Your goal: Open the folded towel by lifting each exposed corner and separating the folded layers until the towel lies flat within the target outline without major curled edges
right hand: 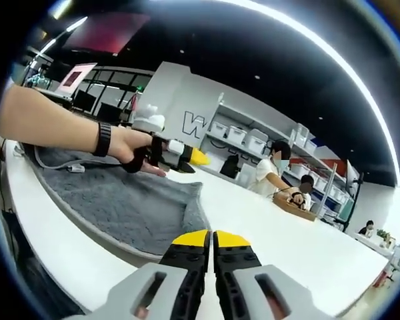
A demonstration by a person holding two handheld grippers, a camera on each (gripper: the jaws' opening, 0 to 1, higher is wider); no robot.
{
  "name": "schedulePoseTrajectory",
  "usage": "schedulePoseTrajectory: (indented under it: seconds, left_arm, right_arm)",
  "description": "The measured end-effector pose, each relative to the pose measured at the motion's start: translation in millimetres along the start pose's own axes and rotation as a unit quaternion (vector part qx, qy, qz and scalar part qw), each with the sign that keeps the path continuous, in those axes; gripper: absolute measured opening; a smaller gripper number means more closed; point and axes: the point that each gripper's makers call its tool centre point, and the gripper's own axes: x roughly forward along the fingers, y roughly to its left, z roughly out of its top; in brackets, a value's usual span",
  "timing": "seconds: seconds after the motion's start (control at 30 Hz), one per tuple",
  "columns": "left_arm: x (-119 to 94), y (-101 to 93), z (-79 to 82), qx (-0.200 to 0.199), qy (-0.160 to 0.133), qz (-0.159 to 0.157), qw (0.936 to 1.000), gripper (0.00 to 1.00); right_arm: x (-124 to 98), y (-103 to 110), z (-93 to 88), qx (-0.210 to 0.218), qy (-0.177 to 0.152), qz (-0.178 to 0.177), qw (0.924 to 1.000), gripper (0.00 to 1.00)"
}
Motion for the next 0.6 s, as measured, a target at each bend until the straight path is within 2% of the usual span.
schedulePoseTrajectory:
  seconds: [0.07, 0.2, 0.23, 0.37, 0.47, 0.6]
  left_arm:
    - [-0.2, 0.2, -1.3, 0.003, 0.004, 0.001, 1.0, 0.45]
    - [-0.7, 0.0, -6.7, 0.021, 0.016, 0.007, 0.9996, 0.43]
    - [-0.7, 0.9, -9.3, 0.031, 0.024, 0.011, 0.9992, 0.43]
    - [0.0, 5.9, -15.5, 0.06, 0.041, 0.025, 0.997, 0.44]
    - [-0.8, 9.2, -15.9, 0.068, 0.043, 0.035, 0.9962, 0.45]
    - [0.5, 9.4, -14.8, 0.08, 0.045, 0.037, 0.9951, 0.46]
  right_arm:
    - [0.9, 2.1, 3.9, -0.002, -0.008, 0.005, 1.0, 0.0]
    - [7.3, 24.8, 1.4, -0.022, 0.002, 0.046, 0.9987, 0.0]
    - [8.6, 28.8, -4.5, -0.02, 0.018, 0.055, 0.9981, 0.0]
    - [11.8, 31.2, -10.8, -0.033, 0.03, 0.059, 0.9973, 0.01]
    - [11.8, 28.7, -15.3, -0.03, 0.04, 0.057, 0.9971, 0.02]
    - [12.1, 21.7, -29.1, -0.028, 0.069, 0.051, 0.9959, 0.03]
